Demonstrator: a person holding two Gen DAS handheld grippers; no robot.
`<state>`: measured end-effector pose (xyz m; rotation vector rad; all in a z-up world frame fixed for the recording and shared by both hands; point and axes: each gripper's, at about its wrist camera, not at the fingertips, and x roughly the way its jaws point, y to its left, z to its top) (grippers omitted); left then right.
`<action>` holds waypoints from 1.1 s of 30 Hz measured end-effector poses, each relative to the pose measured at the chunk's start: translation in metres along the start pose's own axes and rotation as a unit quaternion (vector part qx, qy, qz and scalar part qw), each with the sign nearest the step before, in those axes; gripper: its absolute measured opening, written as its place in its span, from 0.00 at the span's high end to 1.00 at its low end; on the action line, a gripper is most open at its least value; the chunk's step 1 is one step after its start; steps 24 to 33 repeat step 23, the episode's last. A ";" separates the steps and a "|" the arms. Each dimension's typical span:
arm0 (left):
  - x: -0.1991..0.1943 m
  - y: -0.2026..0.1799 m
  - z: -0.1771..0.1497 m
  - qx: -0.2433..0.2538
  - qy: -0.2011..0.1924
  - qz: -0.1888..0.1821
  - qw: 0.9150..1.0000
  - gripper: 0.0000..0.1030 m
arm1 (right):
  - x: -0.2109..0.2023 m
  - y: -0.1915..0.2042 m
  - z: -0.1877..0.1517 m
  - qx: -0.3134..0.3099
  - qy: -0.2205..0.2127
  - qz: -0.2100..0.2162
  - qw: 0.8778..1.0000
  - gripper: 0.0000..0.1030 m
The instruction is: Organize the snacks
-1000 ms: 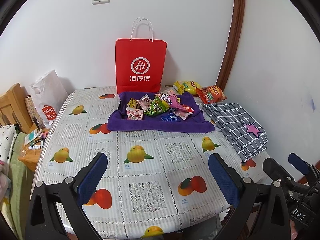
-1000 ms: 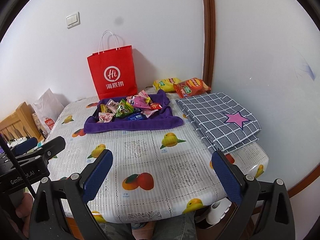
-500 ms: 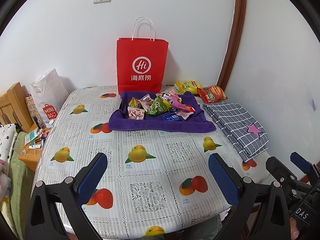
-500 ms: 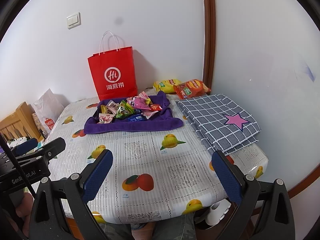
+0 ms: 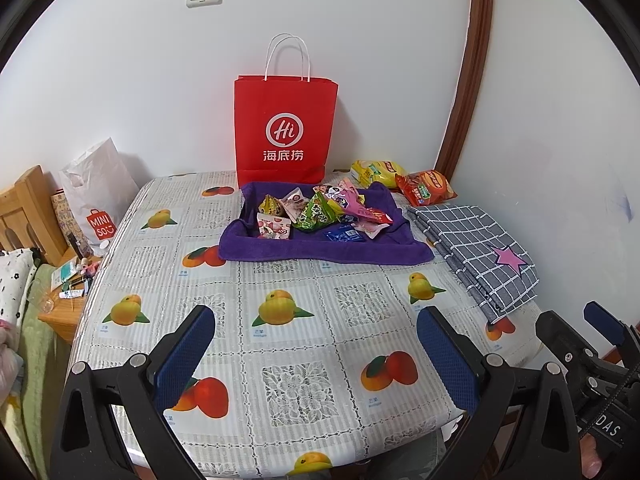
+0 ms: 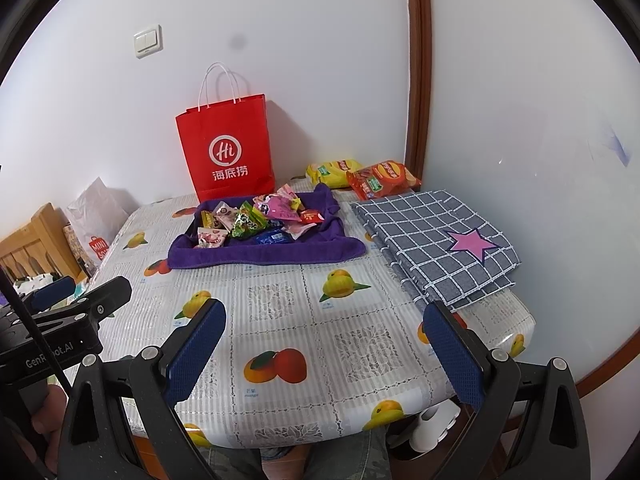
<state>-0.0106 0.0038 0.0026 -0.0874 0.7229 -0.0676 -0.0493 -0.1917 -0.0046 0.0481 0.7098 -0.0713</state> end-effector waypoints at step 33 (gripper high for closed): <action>0.005 0.008 0.001 -0.003 -0.003 -0.005 1.000 0.01 | -0.007 0.009 -0.001 -0.007 -0.011 0.004 1.000 0.05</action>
